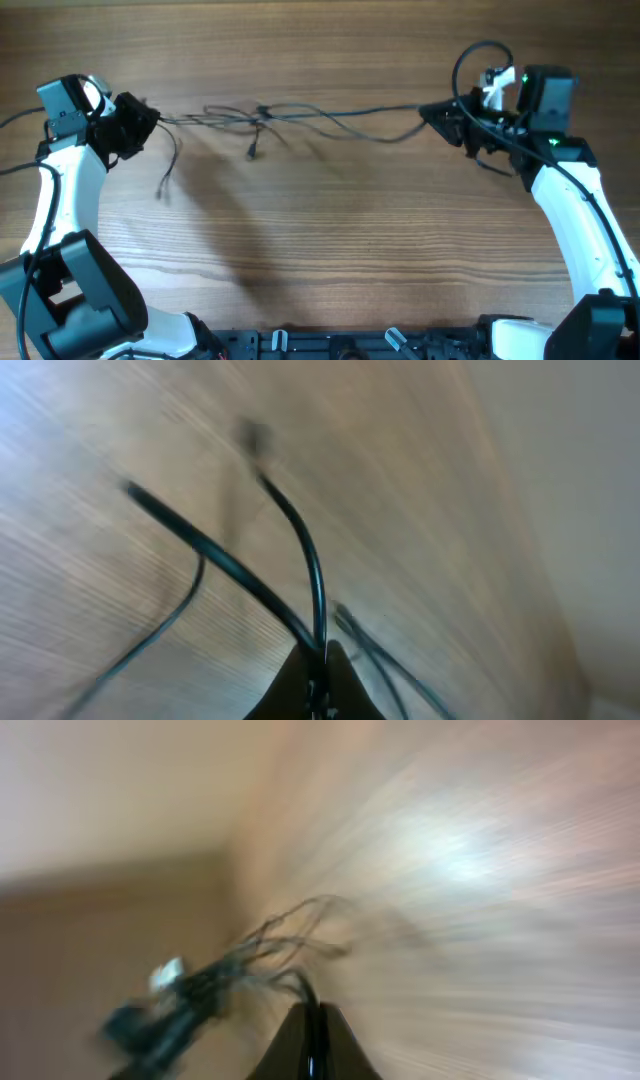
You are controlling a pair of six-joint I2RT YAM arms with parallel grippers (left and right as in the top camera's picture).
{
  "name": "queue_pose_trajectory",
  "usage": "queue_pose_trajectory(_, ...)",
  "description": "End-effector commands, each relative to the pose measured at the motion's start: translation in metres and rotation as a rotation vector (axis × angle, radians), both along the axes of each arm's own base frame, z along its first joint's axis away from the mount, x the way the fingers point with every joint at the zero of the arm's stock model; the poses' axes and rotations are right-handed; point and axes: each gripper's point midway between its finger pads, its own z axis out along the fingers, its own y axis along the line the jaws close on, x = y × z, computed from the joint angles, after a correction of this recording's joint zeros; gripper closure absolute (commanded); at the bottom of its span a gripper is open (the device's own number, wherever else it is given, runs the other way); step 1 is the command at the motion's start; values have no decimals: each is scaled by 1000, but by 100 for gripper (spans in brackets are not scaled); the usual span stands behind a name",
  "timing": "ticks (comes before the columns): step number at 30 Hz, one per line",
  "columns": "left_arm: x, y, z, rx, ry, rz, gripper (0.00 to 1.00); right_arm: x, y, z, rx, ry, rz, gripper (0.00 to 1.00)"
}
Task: Untangle cables
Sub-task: 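Lower the stretched cables onto the table and open both grippers, then move both grippers back toward the loosened cables in the center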
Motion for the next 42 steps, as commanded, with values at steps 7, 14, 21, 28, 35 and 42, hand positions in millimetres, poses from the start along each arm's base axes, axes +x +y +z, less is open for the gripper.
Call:
queue_pose_trajectory(7,-13,23,-22,85,108,121,96,-23,-96,-61,-594,156,-196,96)
queue_pose_trajectory(14,1,-55,-20,75,91,-86,0,-35,-95,-68,-630,181,-122,1)
queue_pose_trajectory(21,5,-135,20,-112,-12,-381,0,-30,-12,-31,-341,-119,262,3)
queue_pose_trajectory(28,-31,-77,-14,564,335,-185,0,-43,22,-38,-374,-97,343,11)
queue_pose_trajectory(35,-18,-81,63,515,288,-121,0,-38,25,-35,-361,-102,322,5)
queue_pose_trajectory(42,-41,-176,1,129,381,-270,41,-37,21,-37,-381,-100,312,4)
